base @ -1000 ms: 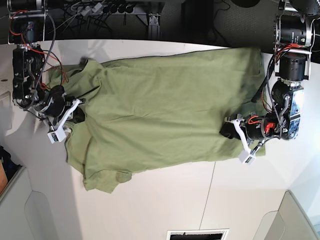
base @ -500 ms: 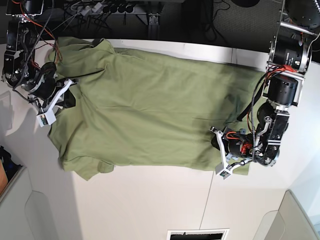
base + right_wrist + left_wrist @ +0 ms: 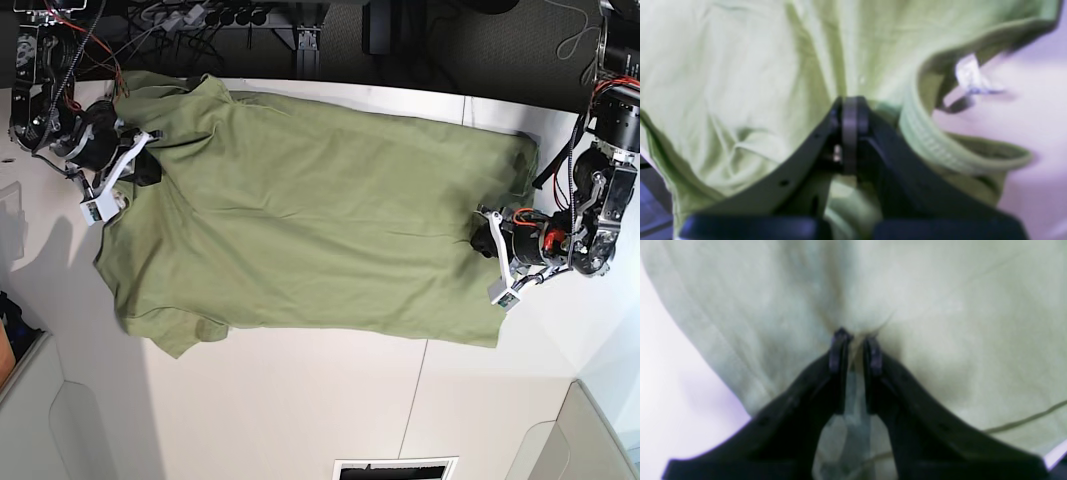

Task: Layout the t-shirt on the table in an organized manner, then fold the t-shirt properly
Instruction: 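Pull the shirt hem and collar apart to flatten it, then release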

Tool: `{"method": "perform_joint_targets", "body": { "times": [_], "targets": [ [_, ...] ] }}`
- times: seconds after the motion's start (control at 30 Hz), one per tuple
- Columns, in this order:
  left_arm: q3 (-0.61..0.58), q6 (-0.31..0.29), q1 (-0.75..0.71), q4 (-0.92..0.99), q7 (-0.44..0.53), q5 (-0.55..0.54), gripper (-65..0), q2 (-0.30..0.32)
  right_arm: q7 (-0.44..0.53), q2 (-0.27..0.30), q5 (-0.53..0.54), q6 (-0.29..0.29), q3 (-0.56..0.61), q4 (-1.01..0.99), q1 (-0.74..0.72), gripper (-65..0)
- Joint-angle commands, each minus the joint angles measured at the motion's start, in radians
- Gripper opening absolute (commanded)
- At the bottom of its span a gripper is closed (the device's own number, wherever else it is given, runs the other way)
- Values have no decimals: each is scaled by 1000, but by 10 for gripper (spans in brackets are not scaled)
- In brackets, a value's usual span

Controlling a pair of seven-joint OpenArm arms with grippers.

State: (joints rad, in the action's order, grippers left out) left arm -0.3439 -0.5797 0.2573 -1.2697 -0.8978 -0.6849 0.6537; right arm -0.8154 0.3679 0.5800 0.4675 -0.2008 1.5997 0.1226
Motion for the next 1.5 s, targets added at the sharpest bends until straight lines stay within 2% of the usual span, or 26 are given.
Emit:
{"method": "perform_joint_targets", "body": {
  "times": [0.0, 0.17, 0.27, 0.37, 0.63, 0.8, 1.1, 1.2, 1.27, 1.37, 1.47],
  "targets": [
    [-1, 3, -18, -4, -1, 29, -531, 5, 7, 11, -8, 8, -6, 13, 3, -650],
    [-1, 8, -64, 3, 12, 90, -531, -16, 71, 12, -95, 8, -6, -11, 2, -650],
    [-1, 40, -40, 44, 39, 136, -531, -32, 119, 12, -136, 8, -6, -67, -31, -650],
    [-1, 77, 13, 119, 69, 168, -531, -55, 128, 12, -171, 8, -6, -158, -108, -650],
    [-1, 74, 200, 384, 73, 216, -531, -159, 140, 14, -176, 8, -6, -385, -357, -650],
    [-1, 74, 282, 447, 77, 218, -531, -176, 138, 25, -183, 8, -7, -396, -438, -650],
    [-1, 71, 292, 444, 42, 212, -531, -142, 107, 96, -177, 8, -7, -396, -441, -650],
    [-1, 70, 296, 399, -25, 146, -529, -118, 62, 119, -98, 8, -15, -392, -441, -650],
    [-1, 48, 293, 347, -48, 84, -529, -92, 33, 125, -51, 10, -37, -377, -435, -650],
    [-1, 26, 282, 247, -76, -25, -525, -33, 21, 125, 20, 50, -99, -301, -381, -650],
    [-1, -6, 265, 160, -89, -82, -442, 35, -15, 125, 88, 53, -163, -179, -291, -650]
  ]
}}
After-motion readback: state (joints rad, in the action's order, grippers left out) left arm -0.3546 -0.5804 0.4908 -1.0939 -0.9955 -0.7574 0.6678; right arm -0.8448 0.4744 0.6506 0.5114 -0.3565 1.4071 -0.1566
